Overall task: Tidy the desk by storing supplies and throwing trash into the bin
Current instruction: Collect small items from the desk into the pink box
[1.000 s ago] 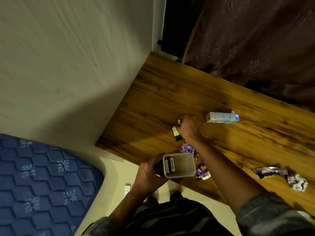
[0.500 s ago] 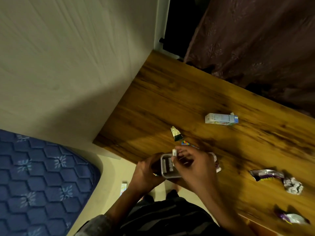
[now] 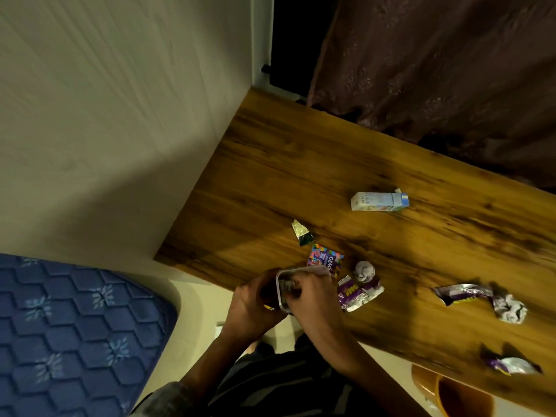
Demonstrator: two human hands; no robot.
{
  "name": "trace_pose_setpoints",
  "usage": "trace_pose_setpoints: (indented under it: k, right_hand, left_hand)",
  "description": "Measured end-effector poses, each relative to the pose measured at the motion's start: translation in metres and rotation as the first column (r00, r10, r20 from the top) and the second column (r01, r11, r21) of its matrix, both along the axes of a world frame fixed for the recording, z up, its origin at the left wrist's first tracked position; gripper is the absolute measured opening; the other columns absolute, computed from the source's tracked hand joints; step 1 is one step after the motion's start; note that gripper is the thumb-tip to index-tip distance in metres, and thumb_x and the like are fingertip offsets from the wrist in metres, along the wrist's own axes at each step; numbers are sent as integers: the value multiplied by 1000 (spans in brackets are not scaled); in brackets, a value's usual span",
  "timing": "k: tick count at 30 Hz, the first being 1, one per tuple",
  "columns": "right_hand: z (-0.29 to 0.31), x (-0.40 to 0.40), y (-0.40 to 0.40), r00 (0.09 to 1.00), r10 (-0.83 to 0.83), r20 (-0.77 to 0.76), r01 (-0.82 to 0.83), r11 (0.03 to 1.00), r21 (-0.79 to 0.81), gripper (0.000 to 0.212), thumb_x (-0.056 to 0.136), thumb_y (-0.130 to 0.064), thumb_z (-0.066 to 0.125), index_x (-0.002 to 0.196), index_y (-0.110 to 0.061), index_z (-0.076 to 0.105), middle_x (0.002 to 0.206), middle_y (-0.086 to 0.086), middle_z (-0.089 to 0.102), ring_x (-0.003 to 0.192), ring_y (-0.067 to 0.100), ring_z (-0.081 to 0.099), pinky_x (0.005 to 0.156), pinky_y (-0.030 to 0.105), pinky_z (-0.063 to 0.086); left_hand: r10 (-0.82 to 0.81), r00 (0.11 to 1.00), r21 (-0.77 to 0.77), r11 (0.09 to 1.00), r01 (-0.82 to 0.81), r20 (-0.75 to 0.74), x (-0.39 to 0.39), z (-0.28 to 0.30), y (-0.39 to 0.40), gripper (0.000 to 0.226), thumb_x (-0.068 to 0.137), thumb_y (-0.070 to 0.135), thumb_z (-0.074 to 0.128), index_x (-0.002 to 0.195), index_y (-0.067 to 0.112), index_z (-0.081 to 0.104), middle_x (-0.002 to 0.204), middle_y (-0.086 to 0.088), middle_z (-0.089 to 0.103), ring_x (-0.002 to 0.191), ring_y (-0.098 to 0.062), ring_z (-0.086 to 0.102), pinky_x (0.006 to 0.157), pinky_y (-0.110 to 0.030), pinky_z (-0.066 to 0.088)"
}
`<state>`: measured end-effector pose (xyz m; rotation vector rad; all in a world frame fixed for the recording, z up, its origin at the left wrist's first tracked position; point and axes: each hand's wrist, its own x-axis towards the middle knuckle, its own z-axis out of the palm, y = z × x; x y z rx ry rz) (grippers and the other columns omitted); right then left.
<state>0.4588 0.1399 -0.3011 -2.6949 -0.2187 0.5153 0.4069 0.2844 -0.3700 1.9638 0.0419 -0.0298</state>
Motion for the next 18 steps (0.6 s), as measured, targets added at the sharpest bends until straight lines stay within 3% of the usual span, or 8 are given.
trace_pose_setpoints:
  k: [4,7,10,13,15,18]
  right_hand:
    - [12,1,-6,998,-45,-44,49,995,84,33,92,-37,68,121,-23,71,115,-4,73,100,8,69,86,16,53]
    - [29,0,-19,995,-98,-25,101,982,162,29,89,-34,74,117,-26,73,108,-10,75,88,-2,65,70,2,45]
    - [41,6,-40,976,-218,-13,216,952,217,23,87,-34,76,109,-28,74,101,-16,72,79,-5,63,54,1,45]
    - [49,24,-68,929,-366,54,340,903,262,21,87,-34,76,106,-25,75,97,-11,75,77,-4,64,62,5,42]
    - [55,45,-90,896,-418,152,359,882,304,17,88,-28,76,104,-21,75,93,-10,73,75,-11,59,63,1,38]
    - [57,86,-129,841,-478,253,402,865,299,17,90,-18,73,106,-16,76,95,-2,76,74,1,64,65,5,40]
  left_hand:
    - [0,1000,-4,1000,0,6,-1,2,-1,67,76,41,89,133,19,63,112,12,75,91,0,74,73,-33,63]
    - [-8,1000,-9,1000,8,-3,-1,3,-1,67,76,36,91,134,19,62,114,12,75,94,0,74,75,-32,63]
    - [-13,1000,-27,1000,13,-18,-2,3,0,67,75,29,91,135,17,62,115,12,75,96,0,74,77,-30,64]
    - [-9,999,-51,999,7,-41,-2,5,-2,65,75,25,92,133,16,63,114,12,75,93,0,74,77,-25,63]
    - [-9,998,-53,999,6,-57,-2,6,-3,65,75,22,92,133,16,63,113,13,75,91,0,74,76,-21,61]
    - [-9,997,-42,999,6,-72,-2,8,-6,66,74,17,92,133,14,63,112,15,74,91,0,74,75,-17,60]
